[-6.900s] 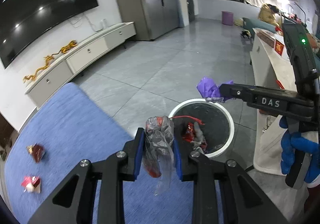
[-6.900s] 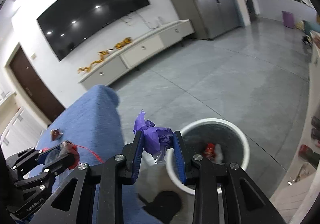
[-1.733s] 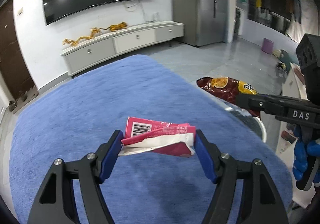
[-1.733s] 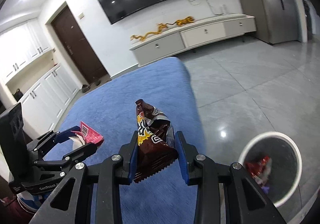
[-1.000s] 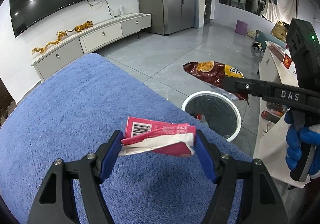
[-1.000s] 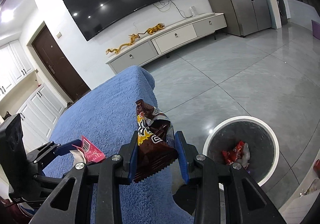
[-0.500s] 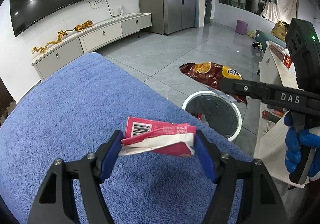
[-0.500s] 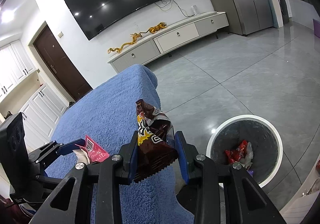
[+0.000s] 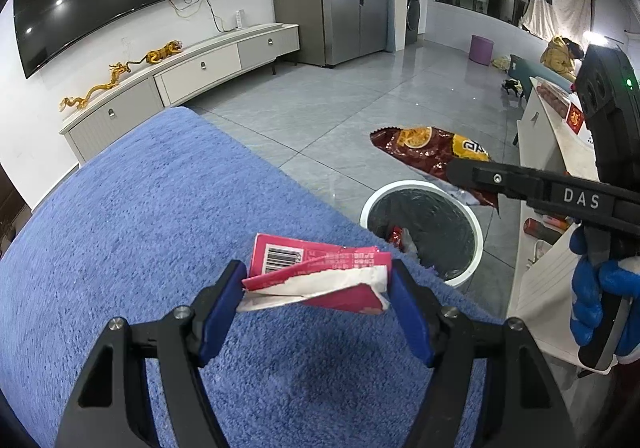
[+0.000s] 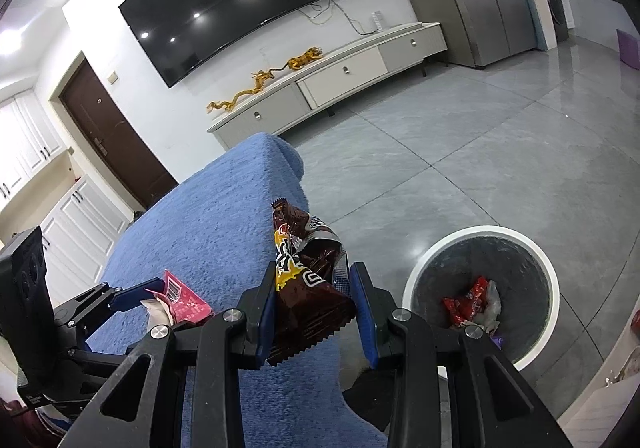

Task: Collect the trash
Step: 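Carry both items over the white bin and open both tools to drop them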

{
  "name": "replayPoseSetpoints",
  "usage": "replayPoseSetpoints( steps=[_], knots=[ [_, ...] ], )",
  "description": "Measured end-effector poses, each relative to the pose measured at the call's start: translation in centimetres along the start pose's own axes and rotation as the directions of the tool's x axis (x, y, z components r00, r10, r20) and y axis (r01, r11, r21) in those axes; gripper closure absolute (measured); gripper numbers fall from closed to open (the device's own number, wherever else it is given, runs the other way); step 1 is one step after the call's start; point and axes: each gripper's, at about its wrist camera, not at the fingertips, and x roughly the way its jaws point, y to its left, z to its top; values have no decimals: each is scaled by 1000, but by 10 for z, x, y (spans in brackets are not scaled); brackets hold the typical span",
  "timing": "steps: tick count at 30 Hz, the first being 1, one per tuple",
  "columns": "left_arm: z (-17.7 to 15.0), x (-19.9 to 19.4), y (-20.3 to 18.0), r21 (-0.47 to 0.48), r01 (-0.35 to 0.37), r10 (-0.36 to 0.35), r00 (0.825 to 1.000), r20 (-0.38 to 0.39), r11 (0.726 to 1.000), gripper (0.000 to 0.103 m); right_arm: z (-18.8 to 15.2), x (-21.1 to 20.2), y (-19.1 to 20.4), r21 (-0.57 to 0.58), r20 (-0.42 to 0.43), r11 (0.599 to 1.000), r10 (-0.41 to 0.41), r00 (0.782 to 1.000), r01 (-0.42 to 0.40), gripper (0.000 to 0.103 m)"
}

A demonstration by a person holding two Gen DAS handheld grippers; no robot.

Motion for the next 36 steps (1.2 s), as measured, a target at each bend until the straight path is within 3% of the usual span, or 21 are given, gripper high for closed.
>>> replayPoseSetpoints(
  steps=[10, 19, 24, 26, 29, 36],
  knots=[
    [38, 28, -34, 48, 55, -54, 998, -13, 997, 33, -3, -6, -50, 126, 3, 985, -121, 993, 119, 71],
    [109, 96, -76, 22, 199, -197, 977, -82, 980, 33, -4, 19, -117, 234, -84, 926, -286, 955, 298, 71],
    [123, 133, -92, -16, 243, -243, 960, -140, 970, 31, -6, 39, -142, 258, -130, 898, -334, 934, 357, 68],
    [127, 147, -95, -50, 269, -273, 949, -158, 962, 31, -9, 47, -150, 264, -151, 886, -353, 923, 382, 66],
    [128, 162, -99, -95, 285, -297, 940, -166, 954, 30, -12, 55, -158, 268, -166, 865, -392, 905, 424, 51],
    [127, 174, -92, -158, 279, -302, 942, -147, 947, 23, -17, 45, -159, 275, -162, 839, -441, 883, 469, 47]
  ],
)
